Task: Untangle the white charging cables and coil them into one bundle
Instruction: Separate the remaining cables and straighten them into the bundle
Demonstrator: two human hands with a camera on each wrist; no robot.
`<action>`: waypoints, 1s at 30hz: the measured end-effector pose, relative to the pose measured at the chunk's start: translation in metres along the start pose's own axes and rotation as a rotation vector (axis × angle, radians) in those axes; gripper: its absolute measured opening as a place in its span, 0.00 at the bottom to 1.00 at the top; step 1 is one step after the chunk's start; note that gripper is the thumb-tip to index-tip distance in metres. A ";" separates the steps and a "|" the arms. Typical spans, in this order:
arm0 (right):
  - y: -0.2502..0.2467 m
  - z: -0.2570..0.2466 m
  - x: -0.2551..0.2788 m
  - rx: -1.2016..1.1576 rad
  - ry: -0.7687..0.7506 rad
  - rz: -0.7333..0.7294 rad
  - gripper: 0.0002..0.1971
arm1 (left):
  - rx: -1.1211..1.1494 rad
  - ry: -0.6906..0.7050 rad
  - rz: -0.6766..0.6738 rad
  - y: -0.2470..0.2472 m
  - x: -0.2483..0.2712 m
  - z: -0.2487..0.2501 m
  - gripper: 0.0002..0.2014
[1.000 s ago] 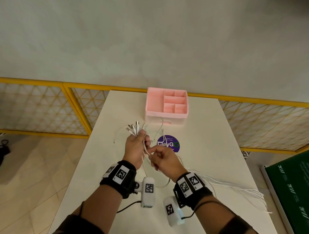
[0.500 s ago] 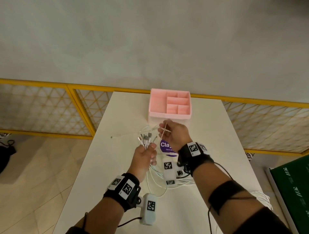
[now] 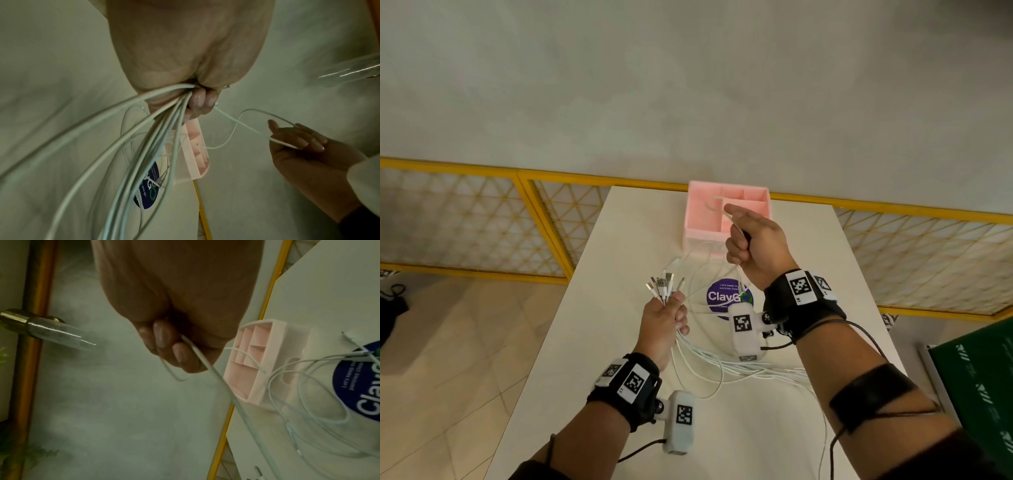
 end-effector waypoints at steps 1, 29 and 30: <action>-0.002 -0.001 0.001 0.013 0.002 -0.012 0.16 | -0.006 -0.003 0.008 0.001 0.000 0.000 0.12; -0.145 0.021 0.038 0.749 -0.071 0.469 0.21 | 0.125 -0.012 -0.004 0.019 -0.008 0.012 0.17; -0.118 0.033 0.040 0.679 0.013 0.238 0.18 | 0.137 -0.011 -0.010 0.019 -0.009 0.013 0.18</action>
Point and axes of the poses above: each hand's wrist, its own x-axis away from the middle knuckle, its own y-axis out of the palm, z = x × y, the point moved 3 cm from there along -x, towards the middle knuckle, and after that the axes turned 8 degrees about -x, right-handed, at the moved point
